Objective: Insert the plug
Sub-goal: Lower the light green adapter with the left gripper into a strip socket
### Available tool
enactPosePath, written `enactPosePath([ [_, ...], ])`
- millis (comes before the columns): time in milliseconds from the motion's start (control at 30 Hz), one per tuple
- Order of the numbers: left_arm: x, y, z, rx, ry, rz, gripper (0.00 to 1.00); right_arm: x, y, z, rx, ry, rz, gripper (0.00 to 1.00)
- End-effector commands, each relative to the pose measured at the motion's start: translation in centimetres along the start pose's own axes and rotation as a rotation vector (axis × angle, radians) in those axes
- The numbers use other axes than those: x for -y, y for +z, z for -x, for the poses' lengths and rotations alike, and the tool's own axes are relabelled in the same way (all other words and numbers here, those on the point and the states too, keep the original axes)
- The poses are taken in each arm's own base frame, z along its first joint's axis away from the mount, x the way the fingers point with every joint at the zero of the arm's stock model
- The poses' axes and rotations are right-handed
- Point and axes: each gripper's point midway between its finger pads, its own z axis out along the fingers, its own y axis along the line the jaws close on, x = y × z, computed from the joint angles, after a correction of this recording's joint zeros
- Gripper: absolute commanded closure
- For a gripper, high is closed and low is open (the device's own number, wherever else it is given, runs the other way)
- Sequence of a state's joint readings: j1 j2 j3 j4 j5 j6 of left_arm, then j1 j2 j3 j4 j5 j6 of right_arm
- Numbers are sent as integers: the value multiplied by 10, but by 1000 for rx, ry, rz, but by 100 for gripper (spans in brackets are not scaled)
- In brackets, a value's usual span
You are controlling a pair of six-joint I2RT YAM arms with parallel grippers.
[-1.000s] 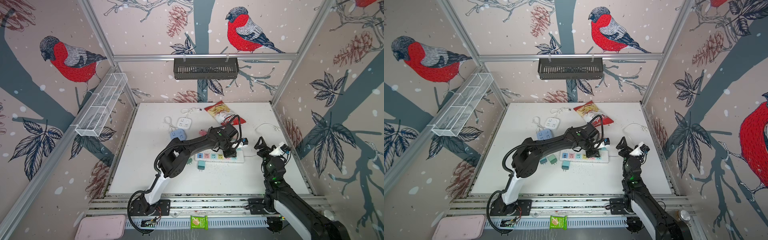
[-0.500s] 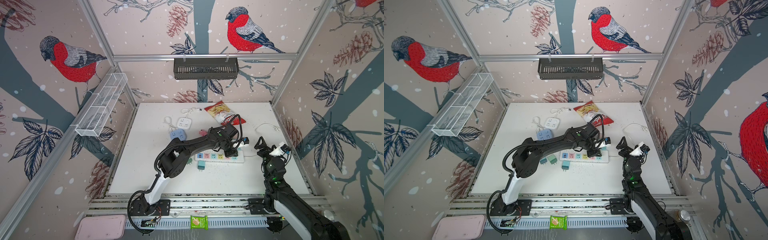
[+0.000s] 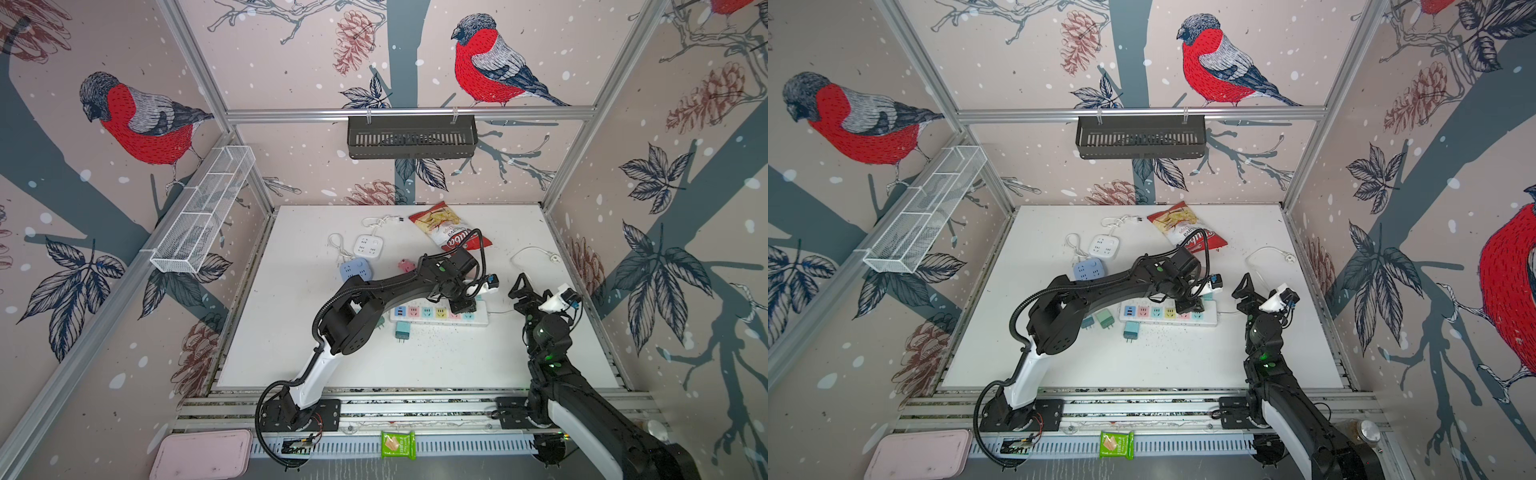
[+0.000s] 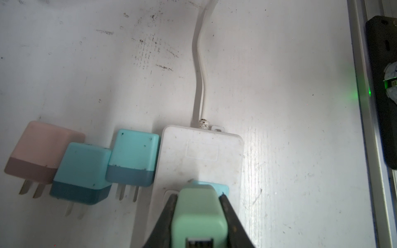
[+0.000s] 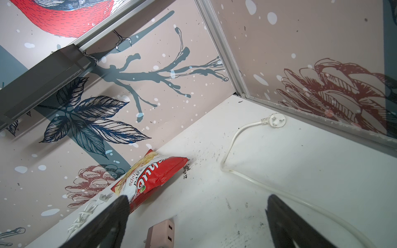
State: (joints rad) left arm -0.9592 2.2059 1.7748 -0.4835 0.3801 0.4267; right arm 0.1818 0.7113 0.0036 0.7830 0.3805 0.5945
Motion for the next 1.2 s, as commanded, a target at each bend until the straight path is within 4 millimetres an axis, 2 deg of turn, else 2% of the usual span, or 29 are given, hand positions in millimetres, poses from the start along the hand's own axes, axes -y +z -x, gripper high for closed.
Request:
enactPosePath([
  [0, 2, 1, -2, -12, 17, -6, 100, 10, -5, -13, -24, -23, -15, 0],
  [600, 14, 2, -10, -53, 59, -20, 100, 10, -5, -12, -22, -23, -13, 0],
  [1167, 8, 19, -32, -137, 44, -32, 100, 10, -5, -12, -22, -23, -13, 0],
])
